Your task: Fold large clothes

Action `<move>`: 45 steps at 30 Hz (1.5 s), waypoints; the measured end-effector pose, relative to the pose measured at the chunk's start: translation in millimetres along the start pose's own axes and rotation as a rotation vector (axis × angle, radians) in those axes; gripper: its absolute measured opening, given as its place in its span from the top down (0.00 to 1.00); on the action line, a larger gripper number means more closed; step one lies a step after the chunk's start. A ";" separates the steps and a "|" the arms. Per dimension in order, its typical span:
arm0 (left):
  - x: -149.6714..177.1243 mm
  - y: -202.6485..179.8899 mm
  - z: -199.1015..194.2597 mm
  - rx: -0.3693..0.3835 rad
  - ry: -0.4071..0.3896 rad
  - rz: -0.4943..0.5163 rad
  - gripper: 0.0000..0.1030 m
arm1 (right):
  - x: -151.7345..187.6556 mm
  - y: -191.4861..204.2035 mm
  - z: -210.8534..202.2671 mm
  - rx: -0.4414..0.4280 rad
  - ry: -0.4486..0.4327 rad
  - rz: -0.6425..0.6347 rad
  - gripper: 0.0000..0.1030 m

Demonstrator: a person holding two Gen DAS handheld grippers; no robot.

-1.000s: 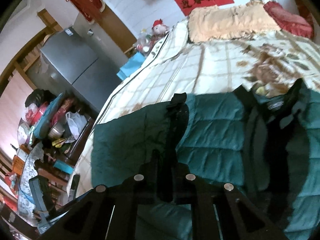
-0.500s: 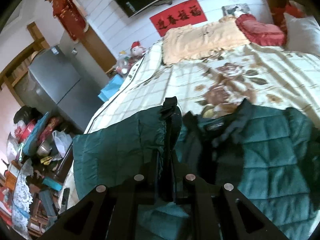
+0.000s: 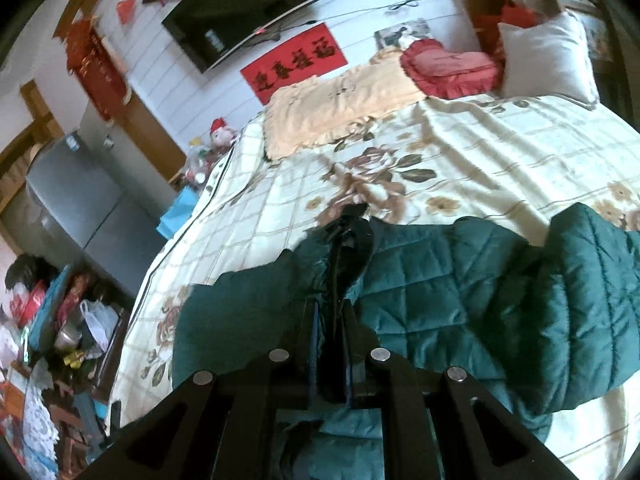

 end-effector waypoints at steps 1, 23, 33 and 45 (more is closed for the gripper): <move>-1.3 -7.8 2.7 -0.017 0.004 0.026 0.33 | -1.5 1.5 -2.6 -0.007 -0.003 0.000 0.92; -22.4 4.4 41.3 -0.151 -0.004 -0.093 0.29 | 31.0 -83.6 9.2 0.108 0.024 0.213 0.94; -19.2 3.1 39.9 -0.151 -0.018 -0.093 0.29 | 40.1 -85.7 18.9 0.081 0.065 0.227 0.31; -30.8 0.6 42.7 -0.179 -0.015 -0.093 0.29 | 4.1 -16.7 -10.7 0.058 -0.090 -0.039 0.94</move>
Point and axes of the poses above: each gripper's, at about its wrist camera, not at the fingertips, and z roughly the way its jaws point, y to its left, x to its underside, the point moved 2 cm from there along z, roughly the way its jaws point, and after that the axes turned 15 degrees about -x, right-handed, at the moved point
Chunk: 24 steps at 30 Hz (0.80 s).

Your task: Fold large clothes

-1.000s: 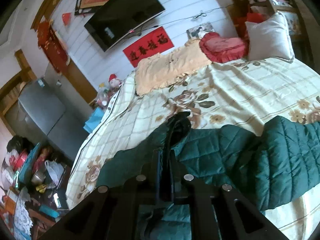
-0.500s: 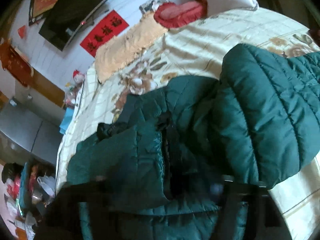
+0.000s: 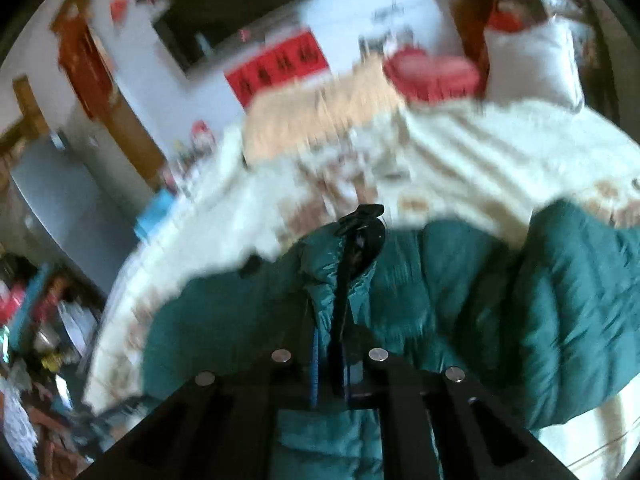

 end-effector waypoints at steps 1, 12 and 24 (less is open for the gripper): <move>1.6 0.3 1.6 0.013 0.007 -0.016 0.29 | -2.8 1.7 -4.1 0.005 -0.012 -0.011 0.94; 5.4 18.4 -36.7 0.052 -0.061 0.005 0.29 | 40.4 -68.6 50.9 0.212 0.175 0.051 0.94; -52.0 -21.5 -5.4 0.065 -0.023 -0.024 0.29 | 19.6 -45.4 24.1 0.221 0.101 0.012 0.59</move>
Point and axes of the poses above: each gripper's, at about its wrist camera, not at the fingertips, and z roughly the way its jaws point, y to its left, x to its underside, the point moved 2 cm from there along z, roughly the way its jaws point, and after that the axes turned 15 degrees about -x, right-handed, at the moved point
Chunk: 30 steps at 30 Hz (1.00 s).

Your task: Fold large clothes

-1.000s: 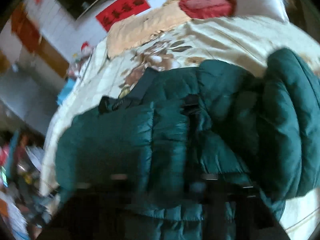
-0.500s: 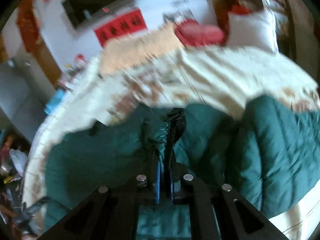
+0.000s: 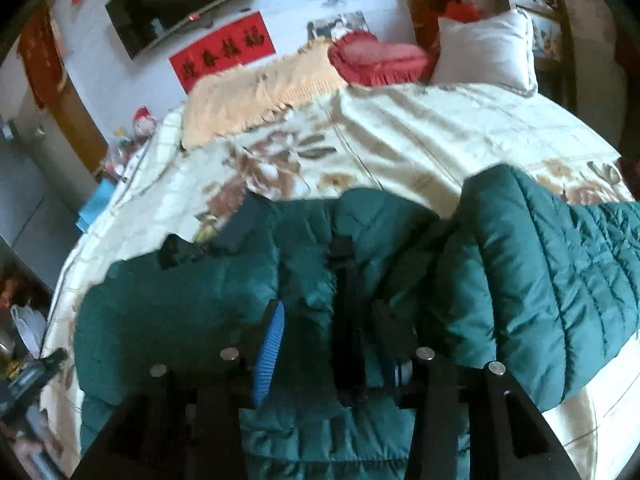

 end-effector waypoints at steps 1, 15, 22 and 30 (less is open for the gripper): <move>-0.7 -2.7 5.0 -0.011 0.005 -0.002 0.29 | -2.6 7.3 -1.1 -0.017 -0.012 -0.030 0.59; 3.2 -15.1 26.4 -0.126 0.025 0.067 0.28 | -5.1 8.4 91.7 0.042 0.137 -0.153 0.75; -7.8 -11.5 -12.0 -0.018 -0.044 0.012 0.29 | -7.0 30.6 41.5 -0.015 0.089 -0.151 0.72; -12.4 -50.4 13.7 -0.048 -0.021 0.055 0.28 | 19.8 40.0 57.3 -0.008 0.185 -0.234 0.72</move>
Point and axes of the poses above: each gripper's, at about its wrist camera, not at the fingertips, and z roughly the way its jaws point, y to its left, x to its underside, the point moved 2 cm from there along z, roughly the way its jaws point, and after that the axes turned 15 degrees about -x, right-handed, at the moved point
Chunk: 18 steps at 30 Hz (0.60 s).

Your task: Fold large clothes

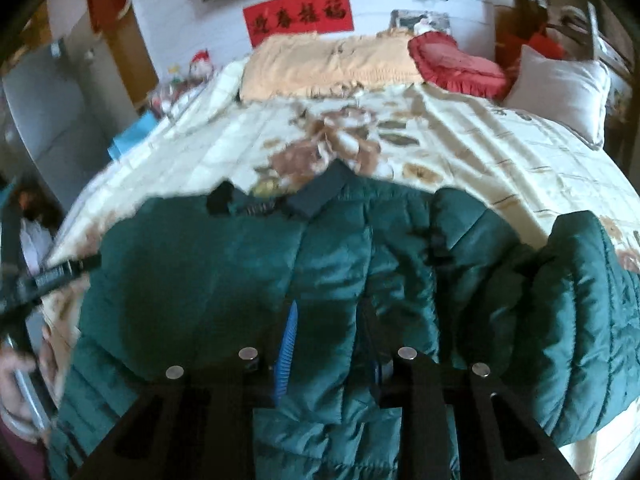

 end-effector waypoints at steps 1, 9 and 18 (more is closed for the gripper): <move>1.0 -2.3 3.5 -0.008 0.002 0.000 0.28 | 2.2 -3.3 4.0 0.012 0.006 0.001 0.72; 4.0 -11.2 12.4 -0.069 -0.017 0.032 0.22 | 5.9 -23.8 12.4 0.065 0.022 0.022 0.72; 5.8 -13.5 12.0 -0.084 -0.033 0.043 0.22 | 15.2 9.8 -33.0 -0.011 -0.028 -0.017 0.72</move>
Point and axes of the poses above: each gripper's, at about its wrist camera, not at the fingertips, and z roughly the way its jaws point, y to its left, x to its underside, the point moved 2 cm from there along z, roughly the way its jaws point, and after that the axes turned 15 degrees about -x, right-handed, at the moved point
